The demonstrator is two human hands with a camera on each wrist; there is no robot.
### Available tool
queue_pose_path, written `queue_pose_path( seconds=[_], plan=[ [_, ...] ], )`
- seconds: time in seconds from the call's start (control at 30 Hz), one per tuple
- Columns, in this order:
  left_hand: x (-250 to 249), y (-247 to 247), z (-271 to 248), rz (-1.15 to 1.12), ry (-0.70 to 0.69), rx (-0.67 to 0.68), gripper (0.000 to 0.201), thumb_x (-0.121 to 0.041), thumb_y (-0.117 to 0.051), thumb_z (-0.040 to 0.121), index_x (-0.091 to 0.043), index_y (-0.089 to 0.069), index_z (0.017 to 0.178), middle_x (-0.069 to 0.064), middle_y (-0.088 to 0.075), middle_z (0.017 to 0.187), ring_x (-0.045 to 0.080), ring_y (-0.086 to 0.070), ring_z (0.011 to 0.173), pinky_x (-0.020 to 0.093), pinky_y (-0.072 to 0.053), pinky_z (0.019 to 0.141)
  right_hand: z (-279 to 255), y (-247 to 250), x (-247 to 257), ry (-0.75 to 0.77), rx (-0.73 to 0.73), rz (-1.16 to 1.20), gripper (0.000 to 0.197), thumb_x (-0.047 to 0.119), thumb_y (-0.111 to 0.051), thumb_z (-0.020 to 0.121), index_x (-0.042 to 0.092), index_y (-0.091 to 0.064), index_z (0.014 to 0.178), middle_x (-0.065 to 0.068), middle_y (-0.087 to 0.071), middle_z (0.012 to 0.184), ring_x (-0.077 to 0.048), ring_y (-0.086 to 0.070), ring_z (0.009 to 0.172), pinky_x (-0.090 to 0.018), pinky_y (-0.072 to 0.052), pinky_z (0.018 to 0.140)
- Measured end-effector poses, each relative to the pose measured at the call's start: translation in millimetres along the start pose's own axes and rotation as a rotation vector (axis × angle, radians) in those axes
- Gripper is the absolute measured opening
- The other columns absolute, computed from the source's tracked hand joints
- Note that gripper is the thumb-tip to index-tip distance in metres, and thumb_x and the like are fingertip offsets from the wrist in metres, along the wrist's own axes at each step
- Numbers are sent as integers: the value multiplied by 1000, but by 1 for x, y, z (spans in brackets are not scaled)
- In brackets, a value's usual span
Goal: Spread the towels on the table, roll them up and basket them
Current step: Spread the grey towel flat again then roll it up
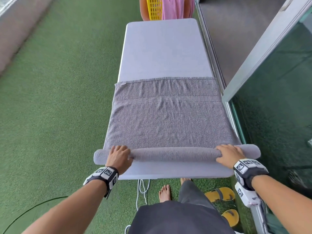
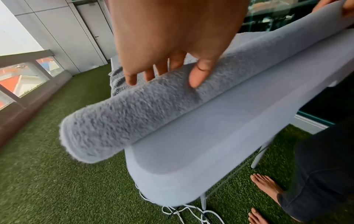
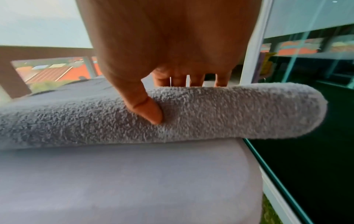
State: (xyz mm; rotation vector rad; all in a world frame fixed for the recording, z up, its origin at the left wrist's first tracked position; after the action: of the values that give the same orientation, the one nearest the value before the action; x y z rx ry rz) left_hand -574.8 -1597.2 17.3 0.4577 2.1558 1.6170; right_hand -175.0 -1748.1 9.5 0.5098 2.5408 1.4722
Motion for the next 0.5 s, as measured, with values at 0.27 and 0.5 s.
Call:
queue_pose_path(
  seconds=[0.27,0.5],
  plan=[
    [-6,-22,-9,-48,18,79,68,-37,-55,93,-16,-24,149,0,-23,154,21,-22,144,40,-3,117,-12,-16,-3,2,-41,-45,71,51,-54,88,34,-21,149,13,-26,155,-13,-20,144,-48,-4,118],
    [0,-1,0,-57,-8,-53,42,-28,-37,95,-19,-51,134,1,-48,143,19,-40,133,42,-22,115,9,12,-3,-16,-30,27,48,40,-49,92,32,-42,138,11,-45,145,-12,-38,134,-49,-8,118]
  ],
)
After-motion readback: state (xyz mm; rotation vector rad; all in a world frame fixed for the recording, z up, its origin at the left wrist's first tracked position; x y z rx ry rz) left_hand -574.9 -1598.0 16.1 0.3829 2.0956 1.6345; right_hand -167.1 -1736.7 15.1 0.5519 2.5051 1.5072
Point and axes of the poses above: each hand's wrist, its own z-axis towards the middle knuckle, its own y-axis out of the back of the hand, x = y × z, the point moved 9 cm from there along z, towards the middle knuckle
